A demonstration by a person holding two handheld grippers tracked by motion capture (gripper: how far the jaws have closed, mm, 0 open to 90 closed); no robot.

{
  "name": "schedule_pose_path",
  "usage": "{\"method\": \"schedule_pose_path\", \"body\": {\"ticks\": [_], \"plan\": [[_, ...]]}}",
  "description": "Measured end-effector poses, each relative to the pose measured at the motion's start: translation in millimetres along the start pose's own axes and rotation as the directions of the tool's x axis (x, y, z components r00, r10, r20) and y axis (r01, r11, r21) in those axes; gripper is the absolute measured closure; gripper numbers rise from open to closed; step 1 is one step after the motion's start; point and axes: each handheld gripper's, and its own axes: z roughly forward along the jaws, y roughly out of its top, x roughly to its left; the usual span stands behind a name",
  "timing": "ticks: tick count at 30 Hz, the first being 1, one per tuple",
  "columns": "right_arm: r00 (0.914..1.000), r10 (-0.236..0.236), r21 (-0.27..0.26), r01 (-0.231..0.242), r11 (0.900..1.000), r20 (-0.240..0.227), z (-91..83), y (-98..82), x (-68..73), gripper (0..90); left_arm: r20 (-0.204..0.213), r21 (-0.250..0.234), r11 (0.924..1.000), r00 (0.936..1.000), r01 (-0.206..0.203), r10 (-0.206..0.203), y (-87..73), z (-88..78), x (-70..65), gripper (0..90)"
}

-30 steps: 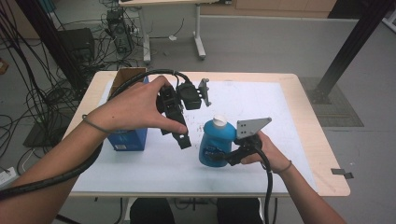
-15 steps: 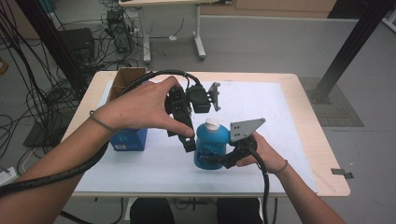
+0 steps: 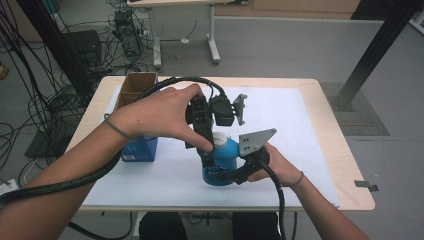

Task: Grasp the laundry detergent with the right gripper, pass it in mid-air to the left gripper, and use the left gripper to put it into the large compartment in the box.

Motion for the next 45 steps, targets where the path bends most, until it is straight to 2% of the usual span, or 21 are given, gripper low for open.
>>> {"method": "schedule_pose_path", "body": {"ticks": [14,27,30,45], "plan": [[0.9994,-0.026,0.016,0.026,1.0,-0.021,6.6,7.7,1.7,42.0,0.007,0.031,0.9987,0.9992,-0.041,0.041,19.2,2.9,-2.8,8.4],[0.9995,-0.026,0.011,0.026,1.0,-0.017,6.0,7.4,2.6,42.0,0.003,0.033,0.9986,0.9991,-0.042,0.042,19.9,1.9,-2.0,8.5],[0.9995,-0.028,0.012,0.028,1.0,-0.016,6.3,7.5,2.6,42.1,-0.009,0.029,0.9986,0.999,-0.044,0.044,19.1,2.0,-3.4,8.6],[0.9997,-0.02,0.009,0.02,1.0,-0.017,6.7,4.3,-0.6,42.1,-0.003,0.03,0.9986,0.9991,-0.043,0.043,20.5,3.2,2.0,8.6]]}}
